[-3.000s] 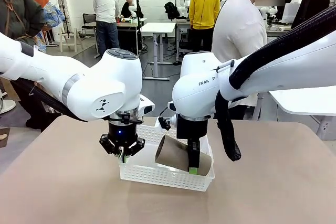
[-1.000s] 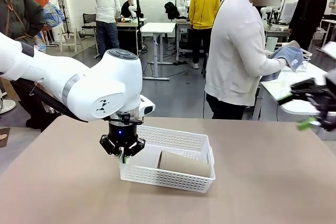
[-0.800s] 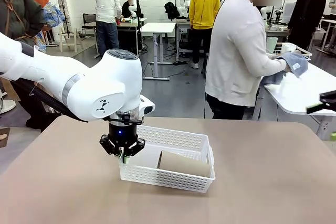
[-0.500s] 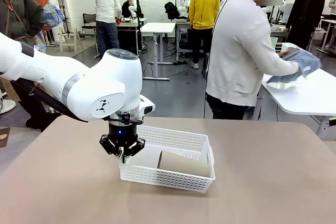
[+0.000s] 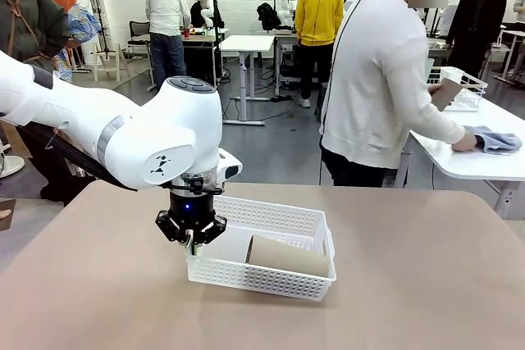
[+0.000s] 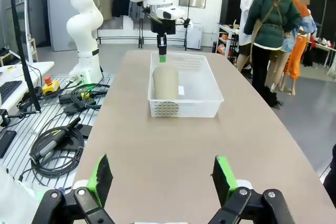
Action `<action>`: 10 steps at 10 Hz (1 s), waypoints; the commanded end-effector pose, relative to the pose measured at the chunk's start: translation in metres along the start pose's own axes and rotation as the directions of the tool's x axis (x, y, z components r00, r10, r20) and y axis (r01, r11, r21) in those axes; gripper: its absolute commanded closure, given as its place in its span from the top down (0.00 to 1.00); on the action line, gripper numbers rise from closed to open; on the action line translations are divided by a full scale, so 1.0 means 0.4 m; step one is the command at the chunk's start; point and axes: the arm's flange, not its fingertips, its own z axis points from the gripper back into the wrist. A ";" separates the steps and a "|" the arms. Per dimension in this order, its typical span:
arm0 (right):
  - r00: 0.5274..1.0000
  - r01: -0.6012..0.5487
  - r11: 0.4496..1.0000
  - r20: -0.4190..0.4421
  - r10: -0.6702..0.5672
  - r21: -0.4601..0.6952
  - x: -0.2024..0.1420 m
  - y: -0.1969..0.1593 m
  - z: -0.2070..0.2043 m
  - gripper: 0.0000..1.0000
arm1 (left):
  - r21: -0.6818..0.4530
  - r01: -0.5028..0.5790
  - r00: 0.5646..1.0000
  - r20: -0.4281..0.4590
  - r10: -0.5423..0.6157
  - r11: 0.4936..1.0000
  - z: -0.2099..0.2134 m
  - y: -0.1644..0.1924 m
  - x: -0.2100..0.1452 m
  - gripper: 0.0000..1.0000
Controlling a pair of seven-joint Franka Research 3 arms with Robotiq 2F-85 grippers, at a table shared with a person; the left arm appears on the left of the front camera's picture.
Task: Clean and organize the cups into the basket.
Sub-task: Pick up the Organizing basket and move it to the center of the table, then pick up the Reusable plastic cup from the right side of the table and place it inside the Organizing basket, then pick up the Reusable plastic cup from the right side of the table and stack it inside the Organizing basket in the center of the table.
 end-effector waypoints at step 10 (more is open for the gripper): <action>1.000 -0.006 1.000 -0.006 0.006 0.008 0.007 0.001 -0.006 1.00 | 0.003 -0.016 1.000 0.008 0.016 1.000 0.003 -0.003 -0.001 0.00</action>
